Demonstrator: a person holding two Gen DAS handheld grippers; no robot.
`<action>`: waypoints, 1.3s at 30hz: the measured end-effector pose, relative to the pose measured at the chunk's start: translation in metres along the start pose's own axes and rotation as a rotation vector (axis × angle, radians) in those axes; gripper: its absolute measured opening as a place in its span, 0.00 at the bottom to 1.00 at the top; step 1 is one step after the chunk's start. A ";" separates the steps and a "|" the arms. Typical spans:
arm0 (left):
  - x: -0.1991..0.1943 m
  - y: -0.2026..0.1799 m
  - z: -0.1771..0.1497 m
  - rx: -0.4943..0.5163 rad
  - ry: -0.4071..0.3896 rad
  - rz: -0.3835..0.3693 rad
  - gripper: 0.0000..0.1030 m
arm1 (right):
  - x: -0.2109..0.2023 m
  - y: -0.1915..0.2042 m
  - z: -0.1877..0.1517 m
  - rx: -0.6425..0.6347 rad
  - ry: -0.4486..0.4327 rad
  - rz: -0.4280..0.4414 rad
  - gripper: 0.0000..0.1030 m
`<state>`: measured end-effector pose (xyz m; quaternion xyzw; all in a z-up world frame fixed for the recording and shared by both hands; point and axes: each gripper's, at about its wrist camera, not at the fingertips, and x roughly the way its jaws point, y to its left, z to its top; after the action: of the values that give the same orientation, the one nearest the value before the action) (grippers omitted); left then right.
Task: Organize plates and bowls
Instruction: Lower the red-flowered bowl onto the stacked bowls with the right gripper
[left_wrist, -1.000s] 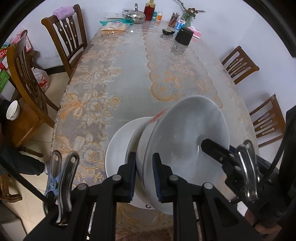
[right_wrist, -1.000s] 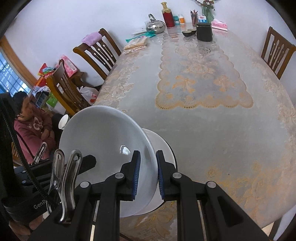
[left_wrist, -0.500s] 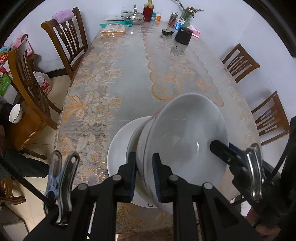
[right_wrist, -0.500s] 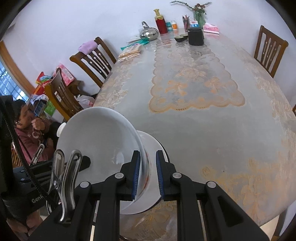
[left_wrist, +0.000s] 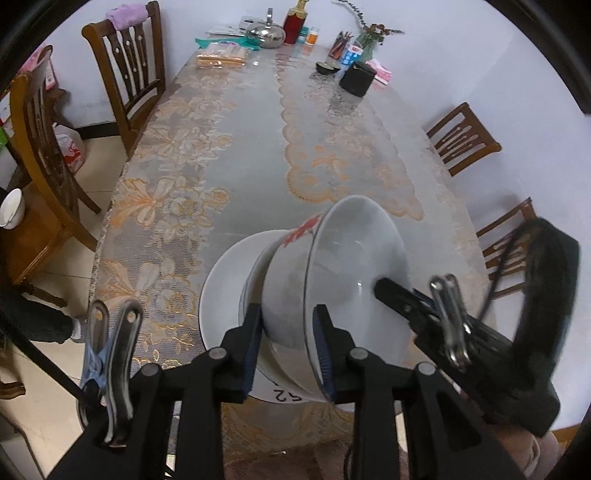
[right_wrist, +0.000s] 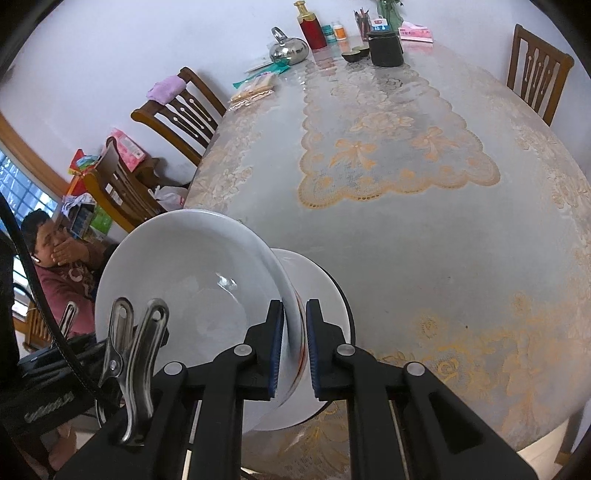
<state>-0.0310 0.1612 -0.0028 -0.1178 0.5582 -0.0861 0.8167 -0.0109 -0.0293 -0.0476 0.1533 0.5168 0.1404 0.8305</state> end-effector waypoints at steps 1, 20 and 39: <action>-0.001 0.001 0.000 -0.006 0.002 -0.015 0.31 | 0.001 0.000 0.000 0.004 0.001 0.004 0.13; -0.015 0.005 0.006 0.002 -0.019 -0.008 0.33 | -0.006 -0.008 -0.012 0.102 -0.034 0.042 0.13; 0.042 0.012 0.038 0.003 0.103 0.065 0.21 | -0.014 -0.011 0.002 0.052 0.001 0.132 0.16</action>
<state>0.0196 0.1653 -0.0301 -0.0938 0.6030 -0.0661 0.7895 -0.0139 -0.0449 -0.0395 0.2083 0.5096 0.1814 0.8149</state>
